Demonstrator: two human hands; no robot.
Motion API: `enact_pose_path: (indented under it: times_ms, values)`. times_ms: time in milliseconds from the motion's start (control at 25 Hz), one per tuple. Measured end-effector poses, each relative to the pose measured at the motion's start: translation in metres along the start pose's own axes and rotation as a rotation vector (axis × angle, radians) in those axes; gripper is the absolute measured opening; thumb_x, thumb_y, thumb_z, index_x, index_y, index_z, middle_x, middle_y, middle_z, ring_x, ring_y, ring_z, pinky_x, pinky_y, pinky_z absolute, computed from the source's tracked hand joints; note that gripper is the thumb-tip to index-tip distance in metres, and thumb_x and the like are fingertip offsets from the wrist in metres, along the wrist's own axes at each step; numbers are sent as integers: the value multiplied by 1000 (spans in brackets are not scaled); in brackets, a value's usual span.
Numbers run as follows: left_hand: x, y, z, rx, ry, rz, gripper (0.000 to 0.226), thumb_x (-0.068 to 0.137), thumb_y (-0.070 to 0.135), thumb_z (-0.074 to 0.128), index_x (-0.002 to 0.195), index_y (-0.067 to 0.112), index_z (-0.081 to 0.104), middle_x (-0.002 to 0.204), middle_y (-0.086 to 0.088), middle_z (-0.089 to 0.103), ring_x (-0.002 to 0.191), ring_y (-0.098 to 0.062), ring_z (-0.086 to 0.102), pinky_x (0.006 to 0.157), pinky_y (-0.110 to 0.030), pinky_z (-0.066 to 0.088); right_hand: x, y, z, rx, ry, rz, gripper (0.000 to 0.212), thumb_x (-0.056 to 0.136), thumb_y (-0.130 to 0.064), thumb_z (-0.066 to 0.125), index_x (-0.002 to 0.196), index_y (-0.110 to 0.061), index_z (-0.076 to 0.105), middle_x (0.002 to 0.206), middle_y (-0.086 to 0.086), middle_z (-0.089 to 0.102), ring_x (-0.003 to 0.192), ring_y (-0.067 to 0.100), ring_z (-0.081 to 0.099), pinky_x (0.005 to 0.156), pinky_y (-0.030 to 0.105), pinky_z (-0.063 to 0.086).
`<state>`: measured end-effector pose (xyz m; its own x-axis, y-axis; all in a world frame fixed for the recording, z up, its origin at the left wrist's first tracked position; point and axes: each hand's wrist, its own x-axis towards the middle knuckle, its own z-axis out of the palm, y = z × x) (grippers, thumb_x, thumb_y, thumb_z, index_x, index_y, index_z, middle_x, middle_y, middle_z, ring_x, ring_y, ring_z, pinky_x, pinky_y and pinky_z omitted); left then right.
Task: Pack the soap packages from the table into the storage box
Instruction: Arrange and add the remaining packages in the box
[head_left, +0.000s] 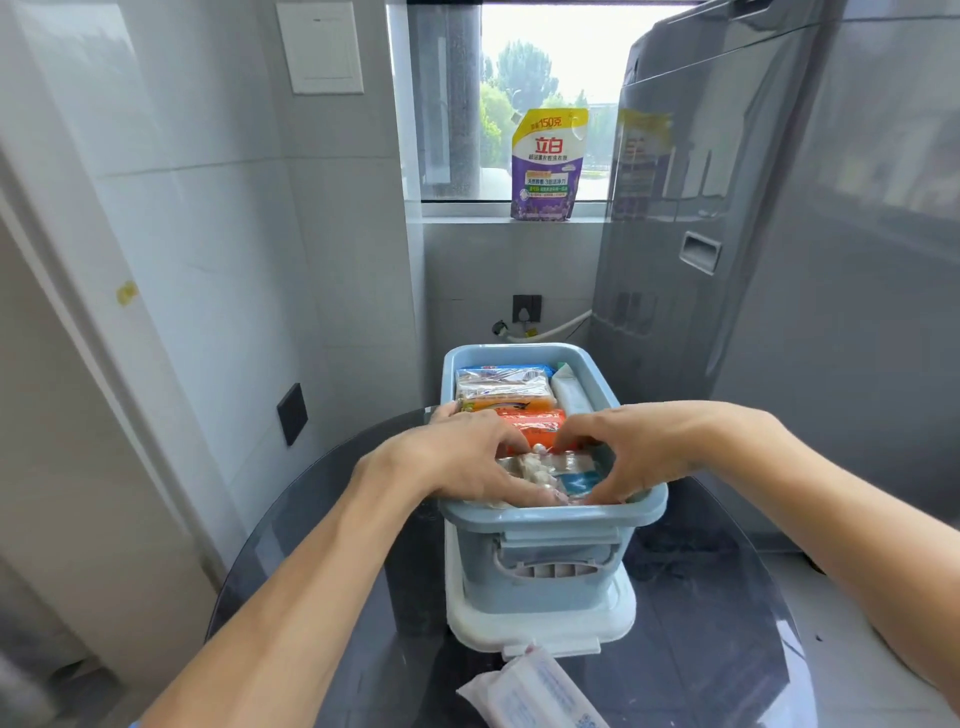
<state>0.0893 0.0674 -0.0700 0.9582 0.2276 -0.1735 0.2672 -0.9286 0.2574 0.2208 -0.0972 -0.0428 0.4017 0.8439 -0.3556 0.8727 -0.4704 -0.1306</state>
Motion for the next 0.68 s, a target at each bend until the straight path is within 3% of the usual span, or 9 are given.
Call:
enact_pose_path:
  times_ms: [120,200,280,440,560,680]
  values:
    - [0,10,16,-25,253,-25,70,69,90,39,99,35,70,103,8,62,98,-14,44,97,-37,29,5,-5,4,-33,-18,37,51,80,-63,64,123,-44,44,112,-12,57,95,13,57,75,29,44]
    - [2,12,19,-29,338,-11,73,77,87,27,88,31,73,96,7,66,94,-14,51,103,-38,27,3,-5,12,-27,63,19,47,79,-66,61,116,-40,48,113,-11,56,101,13,53,83,32,45]
    - [3,11,19,-37,359,-2,78,77,85,21,85,29,74,93,6,68,94,-14,53,104,-38,25,1,-2,22,-7,176,3,53,77,-72,59,116,-37,52,112,-13,54,109,13,47,97,40,40]
    - [8,7,20,-58,391,29,67,84,75,19,64,30,63,85,5,65,92,-17,54,102,-41,29,1,1,34,317,465,-39,60,73,-77,56,116,-36,63,112,-10,59,105,12,49,100,45,38]
    - [9,7,21,-109,433,45,62,91,64,23,55,24,55,73,8,61,84,-15,55,98,-42,30,-1,3,38,354,536,-60,57,76,-71,59,117,-32,67,109,-8,59,106,12,50,100,45,38]
    - [11,6,20,-95,445,63,53,91,55,28,61,23,57,79,5,60,85,-15,54,98,-43,30,-1,2,37,268,553,-68,52,76,-67,65,112,-29,67,102,-9,55,105,13,45,97,45,37]
